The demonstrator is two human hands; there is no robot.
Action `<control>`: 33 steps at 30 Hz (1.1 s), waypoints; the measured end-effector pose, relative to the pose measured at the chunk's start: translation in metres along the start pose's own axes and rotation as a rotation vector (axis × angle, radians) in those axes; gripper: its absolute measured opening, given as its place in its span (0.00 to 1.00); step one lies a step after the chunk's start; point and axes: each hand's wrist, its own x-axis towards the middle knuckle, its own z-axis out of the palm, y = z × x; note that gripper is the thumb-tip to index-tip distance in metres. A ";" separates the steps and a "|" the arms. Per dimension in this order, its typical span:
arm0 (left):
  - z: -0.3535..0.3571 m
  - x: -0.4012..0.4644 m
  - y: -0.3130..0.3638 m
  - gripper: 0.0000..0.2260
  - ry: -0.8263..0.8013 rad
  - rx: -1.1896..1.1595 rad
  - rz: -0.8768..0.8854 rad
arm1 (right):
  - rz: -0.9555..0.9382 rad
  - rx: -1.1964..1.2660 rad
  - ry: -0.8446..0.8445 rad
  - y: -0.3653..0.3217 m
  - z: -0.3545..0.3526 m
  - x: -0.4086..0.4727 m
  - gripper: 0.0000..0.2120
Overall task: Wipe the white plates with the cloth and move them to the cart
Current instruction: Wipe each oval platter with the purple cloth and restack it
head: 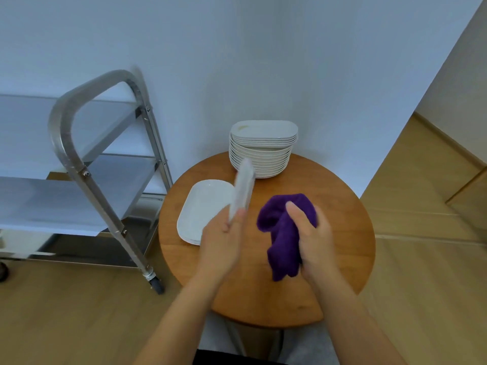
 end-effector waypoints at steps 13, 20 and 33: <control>-0.032 0.013 -0.063 0.24 -0.005 0.209 -0.130 | 0.283 0.193 0.040 0.017 0.000 0.026 0.12; -0.047 0.034 -0.089 0.10 0.078 -0.097 -0.446 | 0.379 0.077 0.048 0.037 0.032 0.055 0.11; -0.044 0.068 -0.123 0.09 0.246 0.121 -0.491 | 0.303 -0.086 0.070 0.061 0.062 0.086 0.11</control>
